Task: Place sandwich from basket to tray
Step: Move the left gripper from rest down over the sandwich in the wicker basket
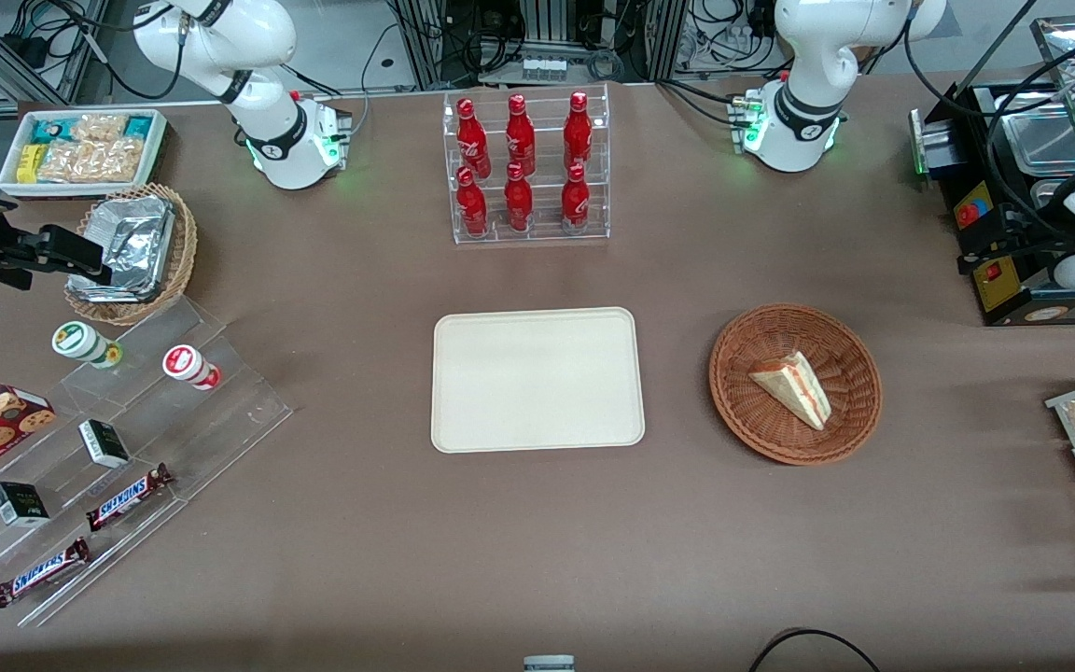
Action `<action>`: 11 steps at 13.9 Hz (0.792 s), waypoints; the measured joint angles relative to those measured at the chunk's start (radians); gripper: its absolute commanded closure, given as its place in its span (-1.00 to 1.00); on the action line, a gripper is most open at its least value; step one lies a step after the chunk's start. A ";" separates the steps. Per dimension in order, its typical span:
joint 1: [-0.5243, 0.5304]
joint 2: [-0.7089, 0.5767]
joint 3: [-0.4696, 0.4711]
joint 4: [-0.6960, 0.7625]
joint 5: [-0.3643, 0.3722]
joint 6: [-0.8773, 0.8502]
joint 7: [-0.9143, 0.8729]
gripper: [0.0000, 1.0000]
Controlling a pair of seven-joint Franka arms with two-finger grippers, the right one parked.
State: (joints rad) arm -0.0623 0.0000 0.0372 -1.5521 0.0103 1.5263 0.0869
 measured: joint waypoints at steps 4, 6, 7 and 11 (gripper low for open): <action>0.000 0.006 0.000 -0.001 0.000 0.000 -0.002 -1.00; 0.000 0.027 -0.001 -0.017 0.000 0.013 -0.012 -1.00; 0.000 0.043 -0.001 -0.043 0.000 0.049 -0.023 -1.00; 0.000 0.092 -0.019 -0.225 0.000 0.304 -0.121 -1.00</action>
State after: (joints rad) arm -0.0624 0.0924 0.0186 -1.7768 0.0106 1.8305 -0.0337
